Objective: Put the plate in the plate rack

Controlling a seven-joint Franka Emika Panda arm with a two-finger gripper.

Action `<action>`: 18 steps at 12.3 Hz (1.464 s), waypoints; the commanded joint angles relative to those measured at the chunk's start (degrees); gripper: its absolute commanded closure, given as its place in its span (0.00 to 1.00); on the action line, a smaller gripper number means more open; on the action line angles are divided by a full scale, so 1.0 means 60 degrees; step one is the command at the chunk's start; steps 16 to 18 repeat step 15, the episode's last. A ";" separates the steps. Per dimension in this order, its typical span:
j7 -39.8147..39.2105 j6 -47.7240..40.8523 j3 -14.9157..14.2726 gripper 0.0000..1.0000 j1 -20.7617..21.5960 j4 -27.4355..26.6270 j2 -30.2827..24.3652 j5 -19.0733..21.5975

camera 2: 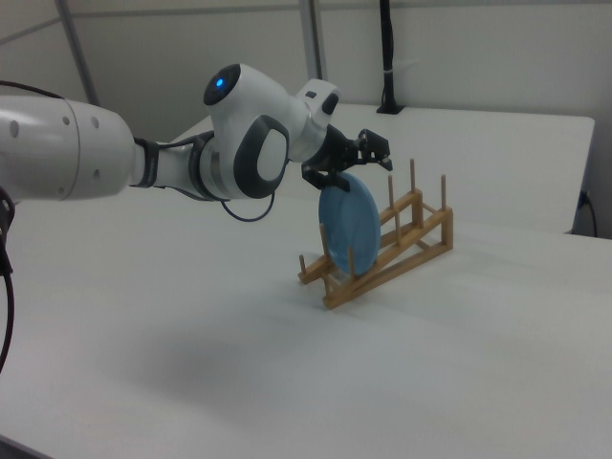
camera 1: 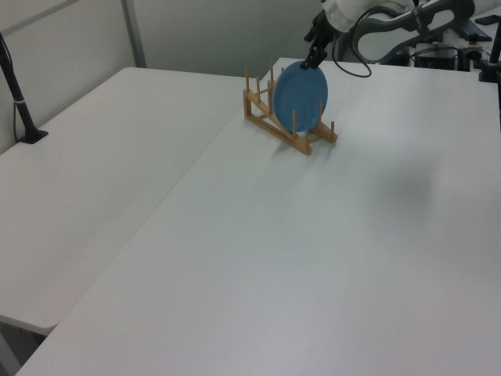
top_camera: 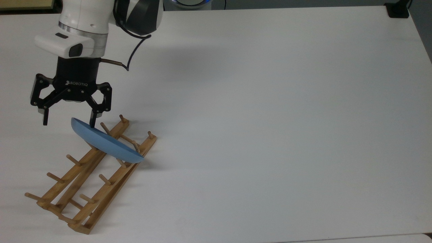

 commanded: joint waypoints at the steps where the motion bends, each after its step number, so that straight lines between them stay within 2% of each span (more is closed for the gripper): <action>1: 0.3045 -0.1283 0.0364 0.00 0.0420 -0.0239 -0.0595 0.0172; 2: 0.3854 -0.2525 0.0744 0.00 0.0406 -0.0064 -0.0799 0.0638; 4: 0.4228 -0.5161 0.1171 0.00 0.0421 -0.0033 -0.1544 0.2042; 5: 0.4258 -0.6073 0.1289 0.00 0.0421 -0.0033 -0.1809 0.2266; 7: 0.4578 -0.8707 0.1815 0.00 0.0435 0.0025 -0.2409 0.2254; 9: 0.4478 -1.0383 0.1891 0.00 0.0421 0.0040 -0.2792 0.2239; 18: 0.4507 -1.0887 0.1803 0.00 0.0421 0.0084 -0.2793 0.2166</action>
